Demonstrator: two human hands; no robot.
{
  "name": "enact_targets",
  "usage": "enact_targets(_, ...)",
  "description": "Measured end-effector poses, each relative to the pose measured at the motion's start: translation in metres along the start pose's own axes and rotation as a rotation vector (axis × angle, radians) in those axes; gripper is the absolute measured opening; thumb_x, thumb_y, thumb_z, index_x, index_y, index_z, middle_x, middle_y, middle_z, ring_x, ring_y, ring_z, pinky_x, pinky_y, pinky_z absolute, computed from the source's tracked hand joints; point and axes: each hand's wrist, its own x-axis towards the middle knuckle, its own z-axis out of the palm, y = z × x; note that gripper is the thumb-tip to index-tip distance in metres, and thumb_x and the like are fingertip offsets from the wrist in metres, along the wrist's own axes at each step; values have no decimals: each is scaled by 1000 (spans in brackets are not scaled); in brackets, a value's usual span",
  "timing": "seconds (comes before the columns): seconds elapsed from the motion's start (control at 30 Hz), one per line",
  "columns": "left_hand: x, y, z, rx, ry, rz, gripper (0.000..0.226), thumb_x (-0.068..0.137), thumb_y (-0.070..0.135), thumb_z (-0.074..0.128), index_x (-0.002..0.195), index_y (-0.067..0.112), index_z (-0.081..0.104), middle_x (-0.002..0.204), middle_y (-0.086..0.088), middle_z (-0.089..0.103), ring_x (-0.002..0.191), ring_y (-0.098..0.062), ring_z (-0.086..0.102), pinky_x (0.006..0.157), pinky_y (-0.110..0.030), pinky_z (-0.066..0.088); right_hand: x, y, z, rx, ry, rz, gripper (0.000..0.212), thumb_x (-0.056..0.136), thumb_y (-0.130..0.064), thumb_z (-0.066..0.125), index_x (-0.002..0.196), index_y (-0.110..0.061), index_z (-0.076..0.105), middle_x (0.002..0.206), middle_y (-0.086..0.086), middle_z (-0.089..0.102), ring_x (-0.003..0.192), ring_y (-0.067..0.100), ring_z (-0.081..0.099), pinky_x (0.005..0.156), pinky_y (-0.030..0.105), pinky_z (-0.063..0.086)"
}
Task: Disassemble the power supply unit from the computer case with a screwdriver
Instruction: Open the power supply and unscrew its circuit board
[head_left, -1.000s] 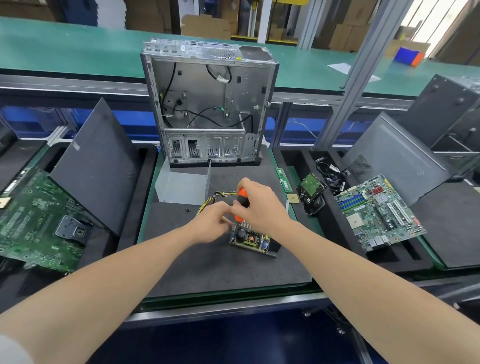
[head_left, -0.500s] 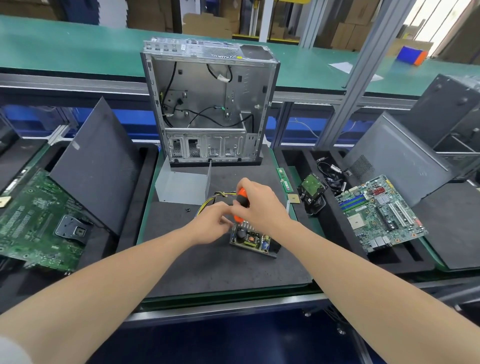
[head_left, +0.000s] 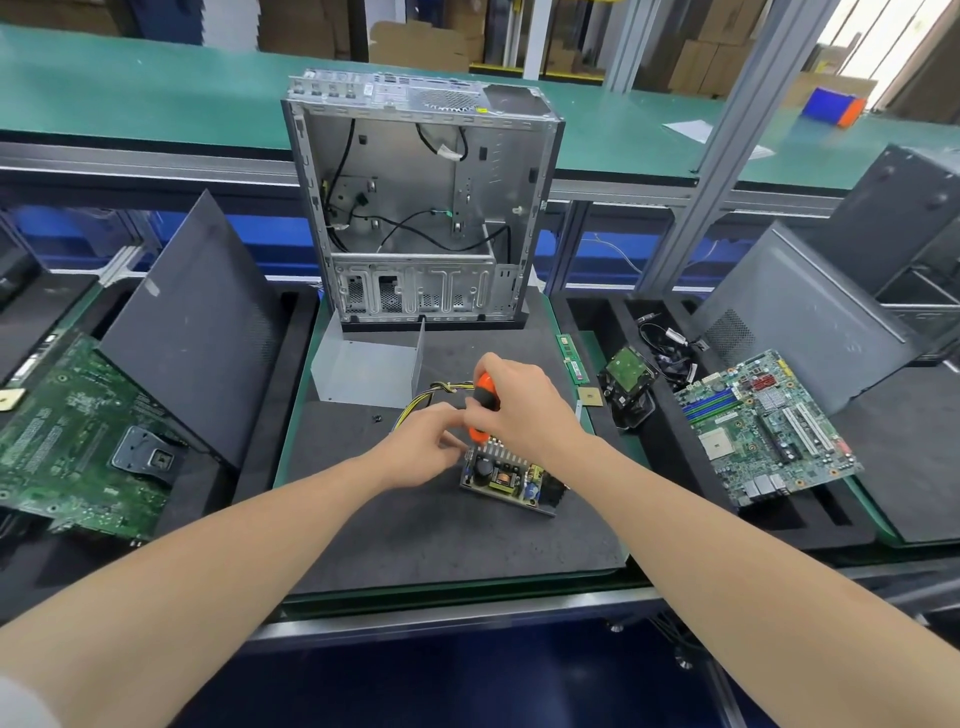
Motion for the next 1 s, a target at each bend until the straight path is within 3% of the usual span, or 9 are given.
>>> enact_targets(0.3, 3, -4, 2, 8, -3, -7, 57, 94, 0, 55, 113, 54, 55, 119, 3, 55, 101, -3, 71, 82, -11, 51, 1, -2, -3, 2, -8, -6, 23, 93, -33, 66, 100, -16, 51, 87, 0, 62, 79, 26, 58, 66, 40, 52)
enact_targets(0.5, 3, -3, 1, 8, -4, -12, 63, 94, 0, 55, 107, 62, 52, 115, 11, 53, 97, 3, 69, 76, -6, 50, 0, 0, -2, 7, -9, 9, 22, 93, -33, 66, 100, -18, 51, 83, -2, 60, 77, 23, 57, 62, 31, 41)
enact_targets(0.8, 2, -3, 2, -11, -10, -11, 61, 93, -1, 55, 109, 57, 55, 120, 9, 53, 99, -2, 70, 79, -10, 51, 0, 1, -1, 10, -35, -3, 23, 93, -33, 66, 100, -20, 49, 85, -6, 57, 78, 21, 56, 64, 30, 41)
enact_targets(1.0, 0, -3, 3, -37, -1, -6, 65, 92, 1, 57, 105, 64, 53, 118, 16, 52, 99, 0, 70, 78, -9, 51, 0, 0, -2, 9, -63, 10, 25, 93, -34, 67, 102, -17, 51, 89, -3, 61, 82, 25, 58, 69, 38, 52)
